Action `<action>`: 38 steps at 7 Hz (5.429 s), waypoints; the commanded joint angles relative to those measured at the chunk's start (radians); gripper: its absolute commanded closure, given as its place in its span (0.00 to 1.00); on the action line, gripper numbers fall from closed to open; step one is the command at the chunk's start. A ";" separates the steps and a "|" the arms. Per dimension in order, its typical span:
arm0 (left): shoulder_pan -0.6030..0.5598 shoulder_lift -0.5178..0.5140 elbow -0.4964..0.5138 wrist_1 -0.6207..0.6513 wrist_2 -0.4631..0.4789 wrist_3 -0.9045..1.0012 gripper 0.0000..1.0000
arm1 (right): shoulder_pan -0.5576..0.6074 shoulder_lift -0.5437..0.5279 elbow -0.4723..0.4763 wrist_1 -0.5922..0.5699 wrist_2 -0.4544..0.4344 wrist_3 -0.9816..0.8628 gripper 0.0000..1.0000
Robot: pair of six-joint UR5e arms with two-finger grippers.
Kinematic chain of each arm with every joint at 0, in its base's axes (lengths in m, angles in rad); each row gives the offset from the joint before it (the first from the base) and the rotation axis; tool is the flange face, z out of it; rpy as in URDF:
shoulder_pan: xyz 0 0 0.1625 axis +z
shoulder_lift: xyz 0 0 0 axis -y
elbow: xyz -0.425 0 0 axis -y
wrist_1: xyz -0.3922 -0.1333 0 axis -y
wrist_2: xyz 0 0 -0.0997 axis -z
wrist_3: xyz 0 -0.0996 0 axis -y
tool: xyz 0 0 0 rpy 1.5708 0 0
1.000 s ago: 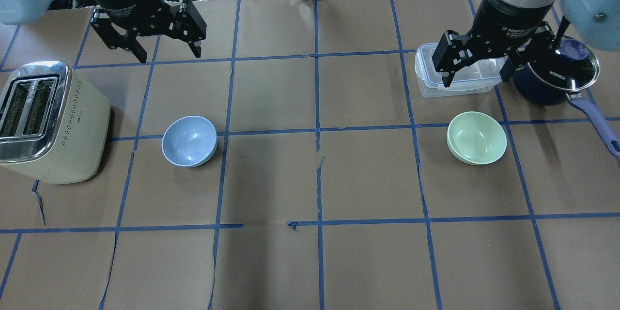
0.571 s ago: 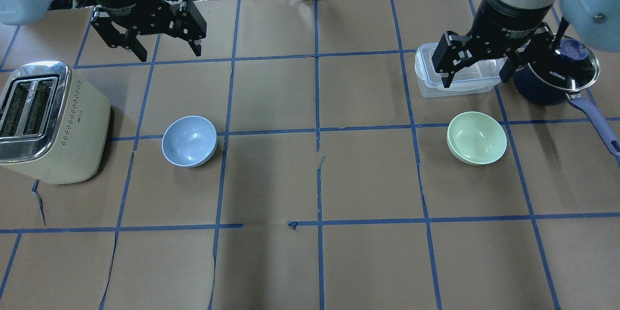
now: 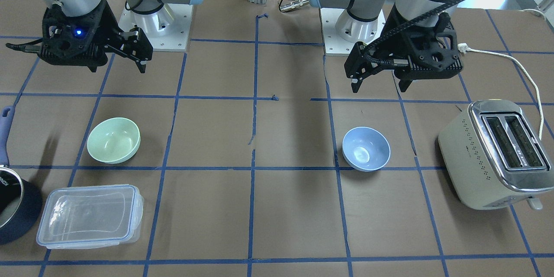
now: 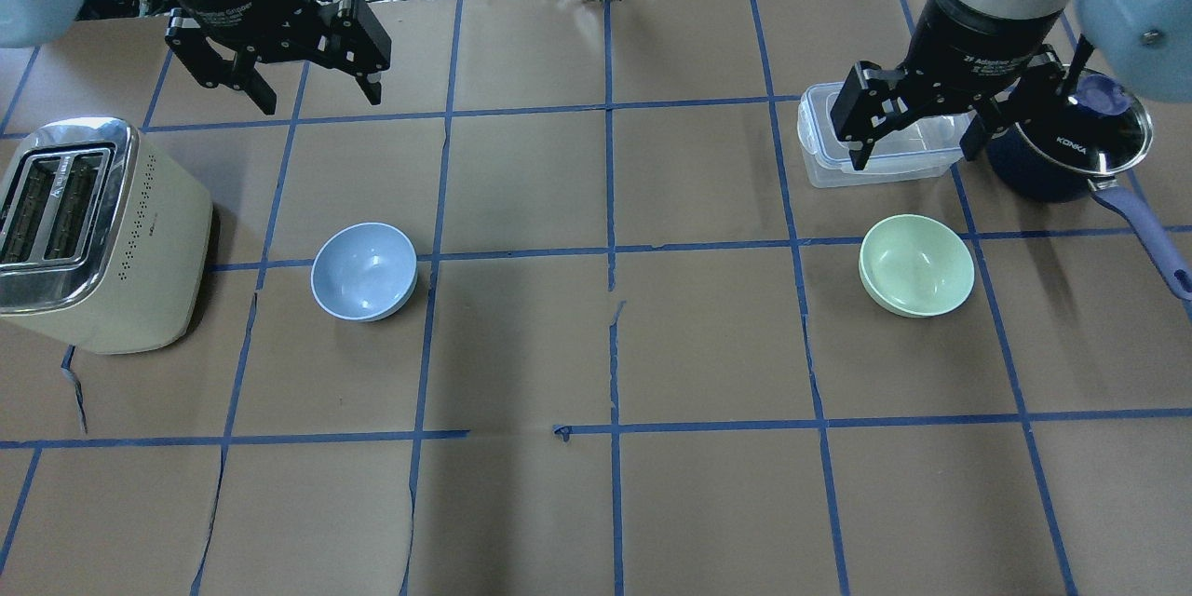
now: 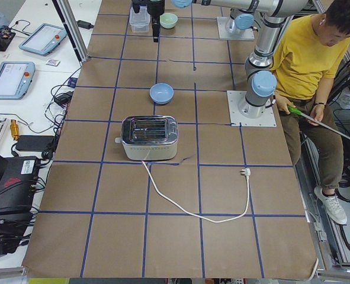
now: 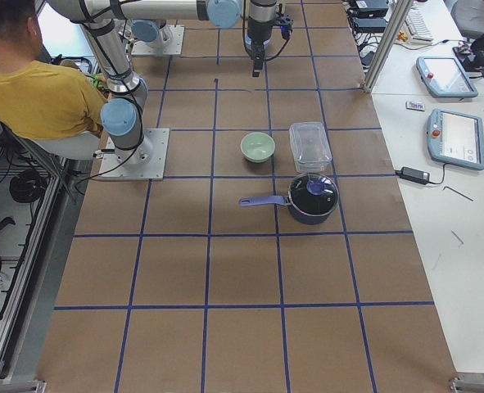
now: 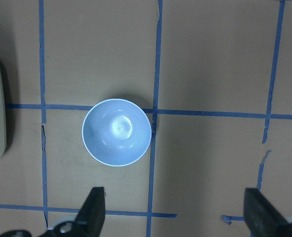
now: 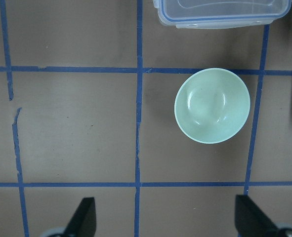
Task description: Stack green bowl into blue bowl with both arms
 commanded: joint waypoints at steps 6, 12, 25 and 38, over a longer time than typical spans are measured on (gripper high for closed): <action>0.002 -0.007 -0.005 0.003 -0.001 0.000 0.00 | 0.000 0.000 0.000 0.001 0.000 0.002 0.00; 0.004 -0.007 0.006 0.003 -0.003 0.000 0.00 | 0.000 0.000 0.000 0.001 0.000 -0.001 0.00; -0.005 0.005 0.001 0.002 -0.012 0.000 0.00 | 0.000 0.000 0.000 0.001 0.005 0.002 0.00; 0.280 -0.118 -0.538 0.610 -0.006 0.381 0.00 | -0.126 0.101 0.133 -0.172 -0.008 -0.003 0.00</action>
